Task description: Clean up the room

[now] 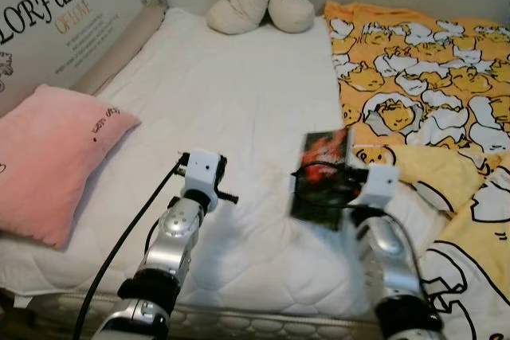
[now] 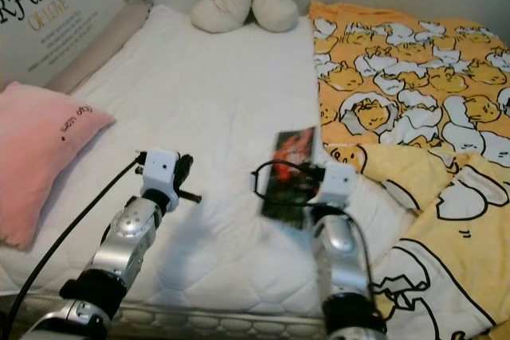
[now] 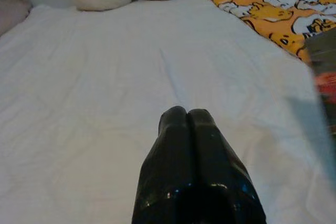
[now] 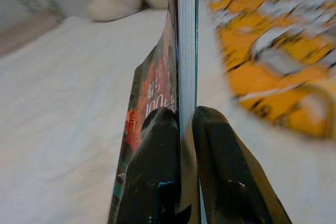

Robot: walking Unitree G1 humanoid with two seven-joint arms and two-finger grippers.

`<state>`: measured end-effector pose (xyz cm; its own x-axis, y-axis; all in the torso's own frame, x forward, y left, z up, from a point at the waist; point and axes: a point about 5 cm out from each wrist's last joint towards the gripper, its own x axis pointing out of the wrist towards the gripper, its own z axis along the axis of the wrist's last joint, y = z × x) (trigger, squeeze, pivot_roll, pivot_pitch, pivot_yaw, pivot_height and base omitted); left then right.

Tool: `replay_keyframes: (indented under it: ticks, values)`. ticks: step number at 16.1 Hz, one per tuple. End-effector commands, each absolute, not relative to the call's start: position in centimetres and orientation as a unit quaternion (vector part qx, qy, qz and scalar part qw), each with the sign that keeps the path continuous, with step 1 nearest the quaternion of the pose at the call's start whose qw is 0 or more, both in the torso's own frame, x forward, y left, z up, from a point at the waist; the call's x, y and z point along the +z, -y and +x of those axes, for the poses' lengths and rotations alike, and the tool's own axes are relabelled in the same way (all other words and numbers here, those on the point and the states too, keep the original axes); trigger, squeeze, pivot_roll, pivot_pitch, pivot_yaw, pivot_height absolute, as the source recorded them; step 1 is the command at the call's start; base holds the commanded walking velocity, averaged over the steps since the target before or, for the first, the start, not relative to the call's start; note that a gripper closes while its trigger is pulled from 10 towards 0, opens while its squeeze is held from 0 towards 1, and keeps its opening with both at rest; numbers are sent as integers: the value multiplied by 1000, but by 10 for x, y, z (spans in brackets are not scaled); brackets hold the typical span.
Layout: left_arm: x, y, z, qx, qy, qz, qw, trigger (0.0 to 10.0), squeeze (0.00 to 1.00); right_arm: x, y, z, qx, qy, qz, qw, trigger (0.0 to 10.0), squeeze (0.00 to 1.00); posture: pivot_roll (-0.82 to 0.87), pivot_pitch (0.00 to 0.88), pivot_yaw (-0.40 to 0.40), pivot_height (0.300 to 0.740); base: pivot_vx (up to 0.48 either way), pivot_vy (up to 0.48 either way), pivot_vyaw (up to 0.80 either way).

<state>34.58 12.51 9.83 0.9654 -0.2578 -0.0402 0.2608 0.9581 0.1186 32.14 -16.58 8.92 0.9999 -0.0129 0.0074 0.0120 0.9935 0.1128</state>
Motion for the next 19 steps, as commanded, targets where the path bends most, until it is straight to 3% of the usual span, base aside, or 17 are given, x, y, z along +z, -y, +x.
replay_keyframes:
  ticks: [1, 3, 6, 19]
  values:
    - [101, -127, 349, -121, -8, 37, 992, 10000, 0, 102, 163, 316, -12, 42, 10, 999, 0, 0, 117, 0, 13, 740, 0, 0, 0]
    - [101, -131, 349, -102, -9, -8, 995, 10000, 0, 90, 164, 292, -18, 44, -64, 997, 0, 0, 111, 0, 1, 740, 0, 214, 0]
    - [104, -131, 348, -71, 0, -23, 997, 10000, 0, 77, 177, 285, -34, 16, -82, 996, 0, 0, 114, 0, -7, 740, 0, 421, 0]
    - [117, -100, 344, -117, 28, -49, 992, 10000, 0, 86, 163, 299, 35, 28, -65, 997, 0, 0, 118, 0, -3, 740, 0, 436, 0]
